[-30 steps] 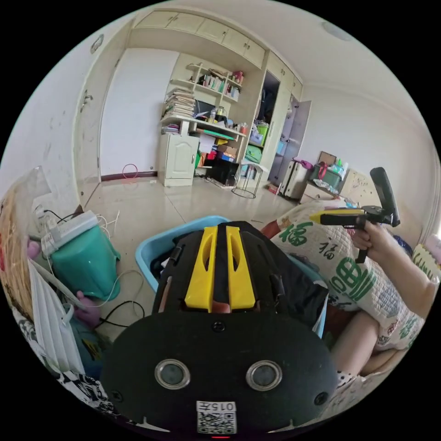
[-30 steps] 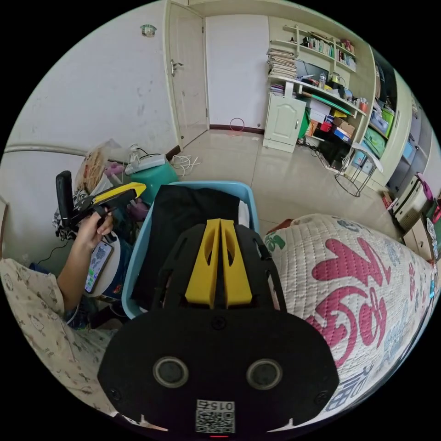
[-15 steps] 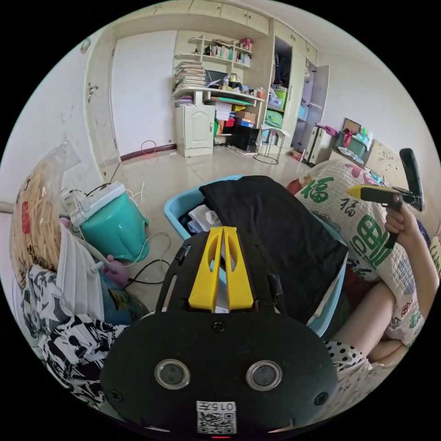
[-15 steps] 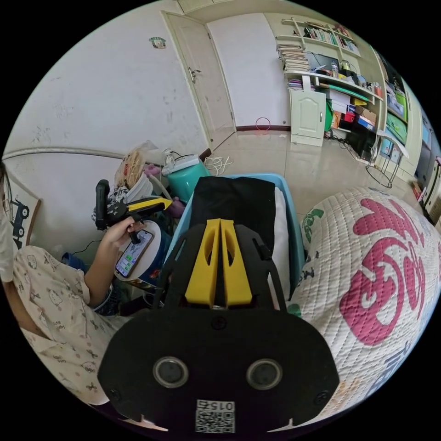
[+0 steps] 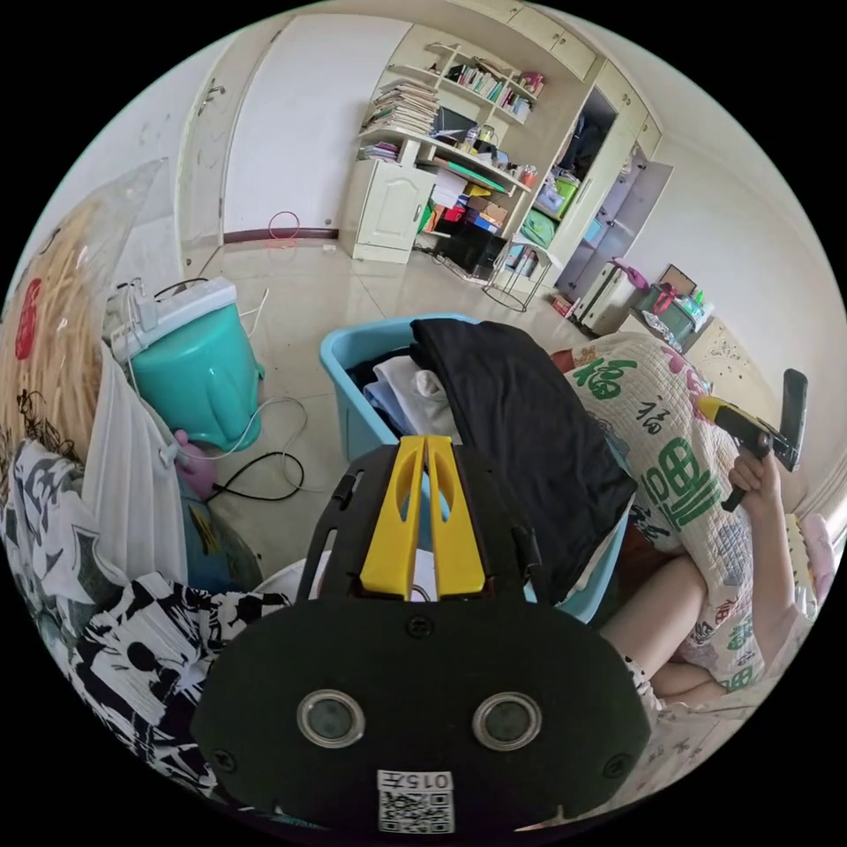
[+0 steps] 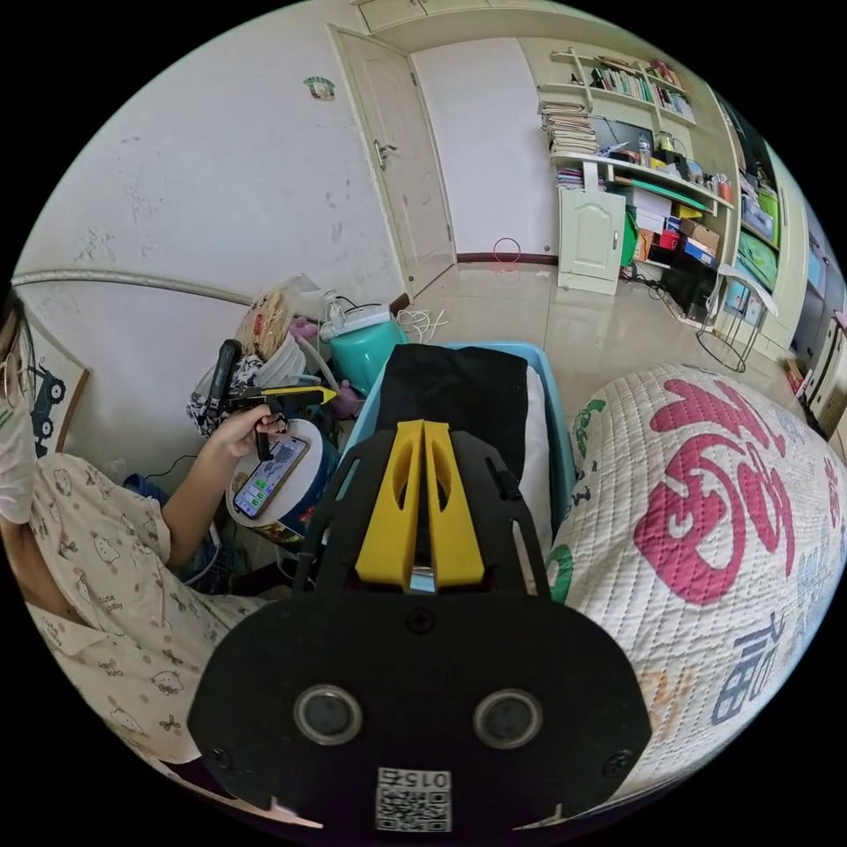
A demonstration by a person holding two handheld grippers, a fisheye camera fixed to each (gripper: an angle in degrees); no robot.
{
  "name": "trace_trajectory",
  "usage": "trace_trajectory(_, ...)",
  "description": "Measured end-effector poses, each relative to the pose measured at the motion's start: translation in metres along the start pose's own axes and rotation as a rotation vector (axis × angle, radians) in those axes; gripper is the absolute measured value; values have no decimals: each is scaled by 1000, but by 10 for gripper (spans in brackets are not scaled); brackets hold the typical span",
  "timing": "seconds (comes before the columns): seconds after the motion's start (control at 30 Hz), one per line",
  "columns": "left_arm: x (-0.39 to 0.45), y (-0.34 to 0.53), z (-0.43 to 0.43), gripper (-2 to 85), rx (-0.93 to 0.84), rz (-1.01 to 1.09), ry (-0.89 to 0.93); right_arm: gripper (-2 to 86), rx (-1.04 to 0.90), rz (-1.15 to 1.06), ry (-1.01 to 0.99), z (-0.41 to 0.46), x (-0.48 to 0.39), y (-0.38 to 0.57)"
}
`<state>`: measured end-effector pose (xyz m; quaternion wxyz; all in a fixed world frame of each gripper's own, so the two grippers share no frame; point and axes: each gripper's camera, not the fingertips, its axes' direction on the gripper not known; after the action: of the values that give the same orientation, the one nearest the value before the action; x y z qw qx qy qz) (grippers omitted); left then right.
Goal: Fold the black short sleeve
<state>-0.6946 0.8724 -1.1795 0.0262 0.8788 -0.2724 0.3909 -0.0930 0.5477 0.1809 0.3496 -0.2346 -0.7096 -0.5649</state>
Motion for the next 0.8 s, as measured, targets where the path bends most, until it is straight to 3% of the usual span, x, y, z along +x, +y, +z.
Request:
trace_trajectory(0.2, 16, -23, -2, -9, 58, 33, 3, -10, 23, 20, 1, -23, -2, -2)
trace_trajectory(0.5, 28, -58, 54, -9, -49, 36, 46, -8, 4, 29, 33, -37, -21, -30)
trace_trajectory(0.8, 162, -124, 46, -9, 128, 273, 121, -6, 64, 30, 23, -60, -69, -84)
